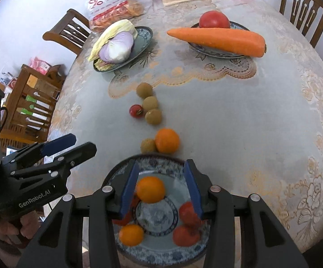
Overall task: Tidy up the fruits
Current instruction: 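Move both tools back toward the yellow-green fruits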
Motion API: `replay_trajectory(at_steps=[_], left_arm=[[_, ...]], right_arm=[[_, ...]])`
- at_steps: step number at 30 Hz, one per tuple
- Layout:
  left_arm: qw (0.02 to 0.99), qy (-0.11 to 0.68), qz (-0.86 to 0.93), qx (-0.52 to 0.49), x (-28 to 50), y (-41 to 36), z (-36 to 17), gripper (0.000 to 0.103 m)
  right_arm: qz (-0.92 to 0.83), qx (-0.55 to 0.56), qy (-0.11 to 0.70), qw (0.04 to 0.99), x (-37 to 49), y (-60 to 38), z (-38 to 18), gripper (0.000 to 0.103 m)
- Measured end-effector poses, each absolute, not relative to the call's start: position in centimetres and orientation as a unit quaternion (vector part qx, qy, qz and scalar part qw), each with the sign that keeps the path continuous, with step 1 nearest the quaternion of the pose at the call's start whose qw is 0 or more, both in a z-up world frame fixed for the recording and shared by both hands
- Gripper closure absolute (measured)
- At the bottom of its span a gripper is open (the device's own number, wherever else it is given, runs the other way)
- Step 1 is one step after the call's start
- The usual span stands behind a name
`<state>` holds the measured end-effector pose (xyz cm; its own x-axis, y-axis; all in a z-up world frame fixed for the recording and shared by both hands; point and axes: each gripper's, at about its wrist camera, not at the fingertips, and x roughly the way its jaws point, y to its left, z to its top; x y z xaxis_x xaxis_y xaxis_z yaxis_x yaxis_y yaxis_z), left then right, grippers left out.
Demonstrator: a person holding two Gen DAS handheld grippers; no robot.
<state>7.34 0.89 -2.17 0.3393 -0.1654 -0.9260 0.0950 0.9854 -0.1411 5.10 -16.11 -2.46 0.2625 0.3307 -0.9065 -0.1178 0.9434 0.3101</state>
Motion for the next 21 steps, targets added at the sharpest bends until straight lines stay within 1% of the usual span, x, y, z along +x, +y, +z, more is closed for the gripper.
replay_trajectory(at_steps=[12,21], left_arm=[[0.814,0.575,-0.058,-0.056,13.6,-0.5,-3.5,0.046],[0.81,0.581,-0.065,-0.049,16.8,-2.1,-4.8,0.046]], right_arm=[[0.14,0.092,0.606,0.778,7.2,-16.2,-3.8,0.058],[0.141,0.096,0.606,0.777,7.8,-16.6,-4.0,0.058]])
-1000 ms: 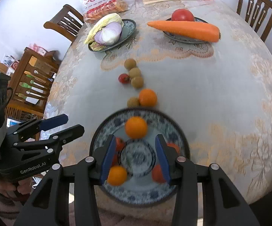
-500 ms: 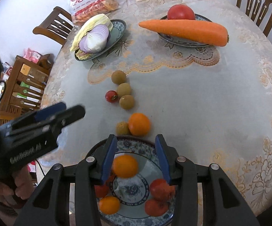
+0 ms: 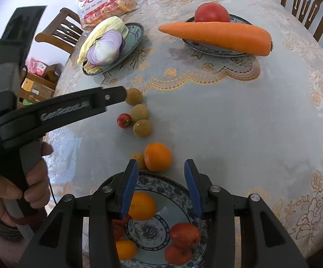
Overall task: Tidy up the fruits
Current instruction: 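Move both tools back toward the yellow-green fruits, then grasp a yellow-green fruit with the left tool while the right tool grasps an orange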
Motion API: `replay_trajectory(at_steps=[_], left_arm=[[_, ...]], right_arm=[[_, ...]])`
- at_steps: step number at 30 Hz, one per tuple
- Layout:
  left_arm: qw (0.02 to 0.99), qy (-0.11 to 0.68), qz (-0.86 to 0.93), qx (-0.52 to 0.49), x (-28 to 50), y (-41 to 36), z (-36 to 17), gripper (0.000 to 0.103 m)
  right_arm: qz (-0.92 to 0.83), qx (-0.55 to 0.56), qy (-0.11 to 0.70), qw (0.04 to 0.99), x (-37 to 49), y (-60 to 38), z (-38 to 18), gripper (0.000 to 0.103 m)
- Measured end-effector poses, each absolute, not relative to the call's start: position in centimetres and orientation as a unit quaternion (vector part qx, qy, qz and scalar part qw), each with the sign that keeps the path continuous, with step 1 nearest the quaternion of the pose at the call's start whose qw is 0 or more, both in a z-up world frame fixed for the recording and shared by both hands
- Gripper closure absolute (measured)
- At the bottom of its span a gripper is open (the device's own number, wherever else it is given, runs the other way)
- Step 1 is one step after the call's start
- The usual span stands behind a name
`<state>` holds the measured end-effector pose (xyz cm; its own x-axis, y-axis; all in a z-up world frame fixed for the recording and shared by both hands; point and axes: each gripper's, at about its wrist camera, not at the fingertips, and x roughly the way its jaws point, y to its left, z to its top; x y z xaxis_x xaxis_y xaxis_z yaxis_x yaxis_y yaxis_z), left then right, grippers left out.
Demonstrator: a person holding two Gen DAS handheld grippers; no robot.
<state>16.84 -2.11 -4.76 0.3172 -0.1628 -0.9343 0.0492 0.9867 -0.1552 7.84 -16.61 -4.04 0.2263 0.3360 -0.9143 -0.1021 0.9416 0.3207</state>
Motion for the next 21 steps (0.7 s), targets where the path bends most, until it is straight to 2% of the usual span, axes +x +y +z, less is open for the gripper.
replay_trajectory(at_steps=[7,13,16,21], left_arm=[[0.801,0.594,-0.068,-0.038,17.8,-2.8,-6.7,0.047],[0.794,0.603,-0.066,-0.05,18.6,-2.7,-7.8,0.061],[0.792,0.602,-0.076,-0.06,18.7,-2.5,-8.0,0.074],[0.793,0.6,-0.083,-0.063,18.5,-1.9,-8.1,0.074]], right_arm=[[0.142,0.1,0.611,0.773,8.2,-16.5,-4.6,0.058],[0.143,0.11,0.61,0.772,8.5,-16.5,-5.0,0.058],[0.141,0.109,0.616,0.768,8.7,-16.3,-5.5,0.058],[0.143,0.103,0.621,0.764,9.0,-15.7,-6.0,0.058]])
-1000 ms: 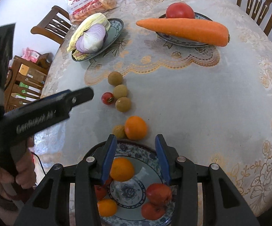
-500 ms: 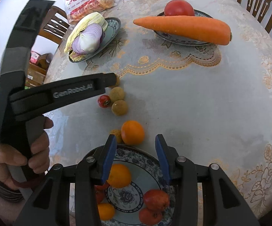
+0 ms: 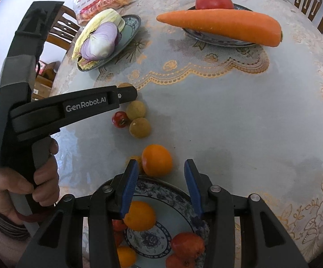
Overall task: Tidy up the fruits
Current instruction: 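Grasp a yellow-green fruit with the left tool while the right tool grasps an orange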
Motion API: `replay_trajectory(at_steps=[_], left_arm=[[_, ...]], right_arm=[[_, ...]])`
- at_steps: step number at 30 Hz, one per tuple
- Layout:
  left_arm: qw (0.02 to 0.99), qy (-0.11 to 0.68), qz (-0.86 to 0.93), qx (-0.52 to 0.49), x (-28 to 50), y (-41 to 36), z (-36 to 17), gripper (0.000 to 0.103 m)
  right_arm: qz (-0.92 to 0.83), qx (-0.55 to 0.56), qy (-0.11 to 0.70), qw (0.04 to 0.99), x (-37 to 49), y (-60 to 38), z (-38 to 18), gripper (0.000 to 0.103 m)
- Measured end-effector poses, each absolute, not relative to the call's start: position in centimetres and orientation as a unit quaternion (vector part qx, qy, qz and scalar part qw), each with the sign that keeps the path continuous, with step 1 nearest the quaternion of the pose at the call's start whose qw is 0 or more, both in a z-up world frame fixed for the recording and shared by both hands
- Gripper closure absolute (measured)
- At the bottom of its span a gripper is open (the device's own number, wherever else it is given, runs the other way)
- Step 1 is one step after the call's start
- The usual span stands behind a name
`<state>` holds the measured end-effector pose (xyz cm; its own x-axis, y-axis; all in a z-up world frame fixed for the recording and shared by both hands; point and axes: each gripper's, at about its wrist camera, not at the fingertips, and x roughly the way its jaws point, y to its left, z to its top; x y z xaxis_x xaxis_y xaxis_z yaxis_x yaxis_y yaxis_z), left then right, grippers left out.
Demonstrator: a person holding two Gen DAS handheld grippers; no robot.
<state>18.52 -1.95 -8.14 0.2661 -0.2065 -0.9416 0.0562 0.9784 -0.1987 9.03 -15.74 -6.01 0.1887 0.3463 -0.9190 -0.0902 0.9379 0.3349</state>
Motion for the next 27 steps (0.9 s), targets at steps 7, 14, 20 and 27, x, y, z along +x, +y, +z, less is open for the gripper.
replay_trajectory(at_steps=[7,14,20,27], left_arm=[[0.794,0.598,-0.075,-0.078,17.7,-0.5,-7.5,0.074],[0.803,0.586,-0.072,-0.081,16.1,0.4,-6.3,0.074],[0.804,0.586,-0.07,-0.078,15.0,0.6,-5.9,0.074],[0.803,0.587,-0.07,-0.078,14.0,0.7,-5.6,0.074]], right_arm=[[0.14,0.105,0.619,0.765,9.5,-15.6,-6.2,0.058],[0.138,0.099,0.623,0.764,9.6,-15.1,-6.7,0.059],[0.135,0.097,0.624,0.763,9.7,-14.9,-7.1,0.064],[0.146,0.097,0.621,0.764,9.7,-14.8,-7.1,0.065]])
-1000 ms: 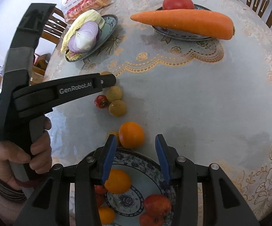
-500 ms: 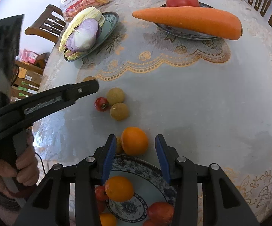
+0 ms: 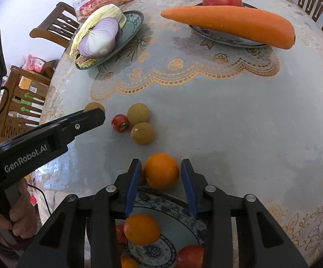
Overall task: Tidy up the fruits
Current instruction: 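Grasp a yellow-green fruit with the left tool while the right tool grasps an orange, then carry the yellow-green fruit and orange over the plate with both tools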
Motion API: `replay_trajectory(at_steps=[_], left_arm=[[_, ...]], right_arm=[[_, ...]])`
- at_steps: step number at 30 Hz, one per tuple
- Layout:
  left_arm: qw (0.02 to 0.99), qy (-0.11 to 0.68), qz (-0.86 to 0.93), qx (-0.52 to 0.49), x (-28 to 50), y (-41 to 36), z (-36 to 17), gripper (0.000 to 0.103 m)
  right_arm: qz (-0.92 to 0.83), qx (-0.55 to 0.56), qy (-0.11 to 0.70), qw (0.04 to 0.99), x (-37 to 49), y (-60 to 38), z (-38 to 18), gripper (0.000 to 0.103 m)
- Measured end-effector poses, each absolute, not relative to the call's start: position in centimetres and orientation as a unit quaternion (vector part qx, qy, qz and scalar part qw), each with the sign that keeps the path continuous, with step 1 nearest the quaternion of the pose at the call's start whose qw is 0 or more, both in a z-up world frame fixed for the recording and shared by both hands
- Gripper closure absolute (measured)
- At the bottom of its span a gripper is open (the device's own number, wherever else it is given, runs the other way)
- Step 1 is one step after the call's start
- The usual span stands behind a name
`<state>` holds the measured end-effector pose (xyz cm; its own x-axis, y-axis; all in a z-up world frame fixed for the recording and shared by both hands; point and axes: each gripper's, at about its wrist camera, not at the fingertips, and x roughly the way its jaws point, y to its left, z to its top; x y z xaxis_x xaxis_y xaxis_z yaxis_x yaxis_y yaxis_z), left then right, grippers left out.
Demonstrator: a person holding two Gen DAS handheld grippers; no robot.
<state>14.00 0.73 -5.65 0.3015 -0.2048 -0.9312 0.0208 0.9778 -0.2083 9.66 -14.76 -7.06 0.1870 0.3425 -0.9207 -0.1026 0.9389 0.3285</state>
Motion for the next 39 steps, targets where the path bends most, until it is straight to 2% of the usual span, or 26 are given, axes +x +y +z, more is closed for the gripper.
replay_trajectory(at_steps=[6,10,39], left_arm=[[0.802,0.588,-0.065,-0.081,13.1,1.2,-5.4,0.074],[0.803,0.588,-0.061,-0.081,12.4,1.4,-5.2,0.074],[0.813,0.571,-0.064,-0.099,8.5,2.4,-2.9,0.074]], right_arm=[[0.156,0.104,0.622,0.761,9.7,-14.7,-7.2,0.065],[0.158,0.099,0.619,0.763,9.6,-14.6,-7.2,0.07],[0.162,0.099,0.59,0.785,7.9,-15.3,-4.7,0.07]])
